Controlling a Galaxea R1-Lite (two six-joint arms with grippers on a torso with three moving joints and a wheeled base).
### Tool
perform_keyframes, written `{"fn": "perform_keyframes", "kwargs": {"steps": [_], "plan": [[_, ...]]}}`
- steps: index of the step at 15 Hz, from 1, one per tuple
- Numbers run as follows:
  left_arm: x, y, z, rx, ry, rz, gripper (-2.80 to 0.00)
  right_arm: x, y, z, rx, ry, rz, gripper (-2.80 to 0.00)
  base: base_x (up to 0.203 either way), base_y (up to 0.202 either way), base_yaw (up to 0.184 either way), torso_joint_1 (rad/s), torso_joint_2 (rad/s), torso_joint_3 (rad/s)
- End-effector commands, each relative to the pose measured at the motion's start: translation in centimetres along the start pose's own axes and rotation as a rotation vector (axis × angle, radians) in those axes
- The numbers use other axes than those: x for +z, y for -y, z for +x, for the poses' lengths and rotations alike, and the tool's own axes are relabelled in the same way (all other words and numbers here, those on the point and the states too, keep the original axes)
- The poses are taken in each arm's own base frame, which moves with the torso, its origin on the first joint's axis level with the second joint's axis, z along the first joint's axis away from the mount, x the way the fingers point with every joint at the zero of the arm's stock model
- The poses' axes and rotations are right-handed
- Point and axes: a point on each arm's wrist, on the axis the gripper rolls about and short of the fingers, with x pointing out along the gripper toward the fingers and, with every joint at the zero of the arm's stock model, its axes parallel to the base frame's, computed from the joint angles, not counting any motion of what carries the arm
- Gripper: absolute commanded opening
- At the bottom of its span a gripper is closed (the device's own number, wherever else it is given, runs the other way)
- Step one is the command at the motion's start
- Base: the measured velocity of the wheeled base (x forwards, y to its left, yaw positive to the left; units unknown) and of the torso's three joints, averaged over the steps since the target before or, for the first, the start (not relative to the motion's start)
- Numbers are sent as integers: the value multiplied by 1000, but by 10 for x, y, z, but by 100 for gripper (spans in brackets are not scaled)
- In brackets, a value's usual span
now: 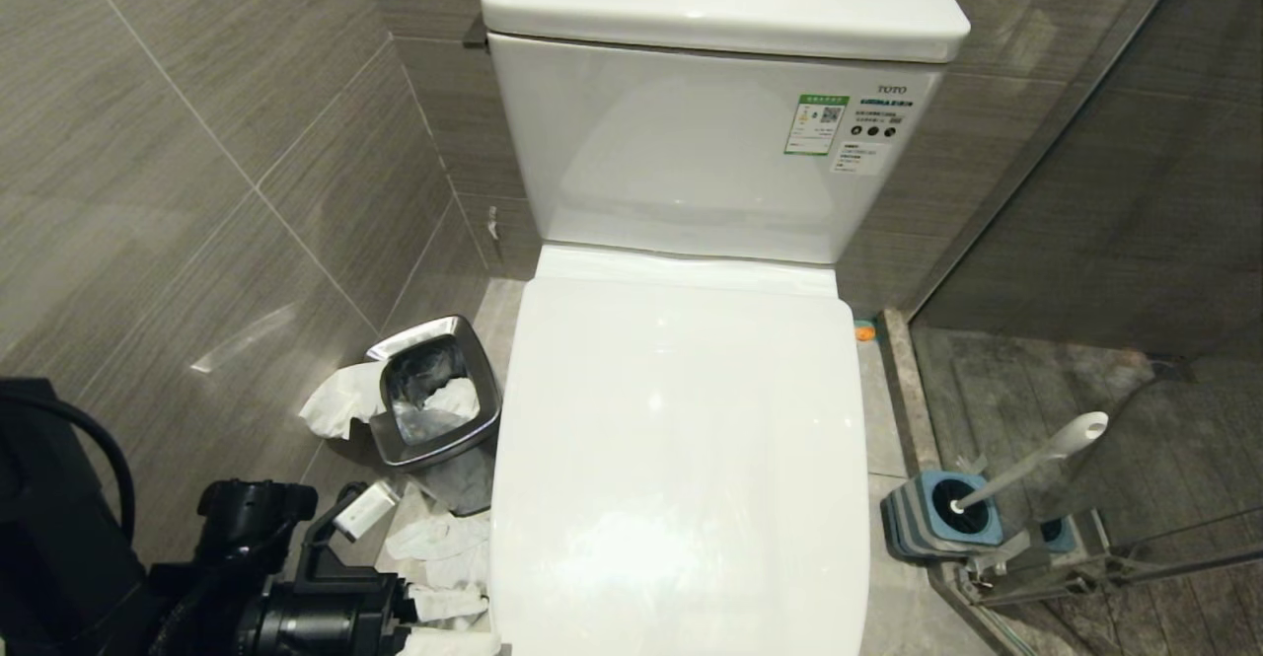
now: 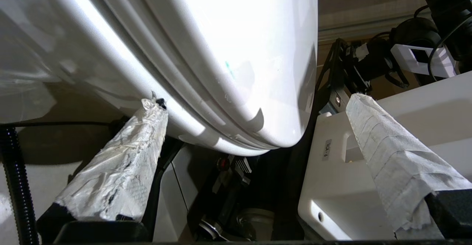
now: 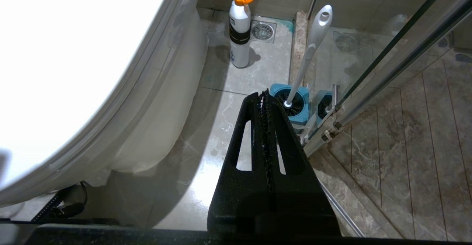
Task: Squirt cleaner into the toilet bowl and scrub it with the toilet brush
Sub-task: Use the left hand to lift the toilet lid slightly
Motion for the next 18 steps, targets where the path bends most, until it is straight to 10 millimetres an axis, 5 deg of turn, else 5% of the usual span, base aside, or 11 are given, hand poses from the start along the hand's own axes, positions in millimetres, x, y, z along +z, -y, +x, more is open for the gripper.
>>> {"fn": "perform_keyframes", "kwargs": {"steps": [1,18], "plan": [[1,1,0,-8,2,10,0,0,0,0,0,-1,0,-280,0,0,0,0,0,0],[6,10,18,85,-32,161,0,0,0,0,0,0,0,-280,0,0,0,0,0,0]]}}
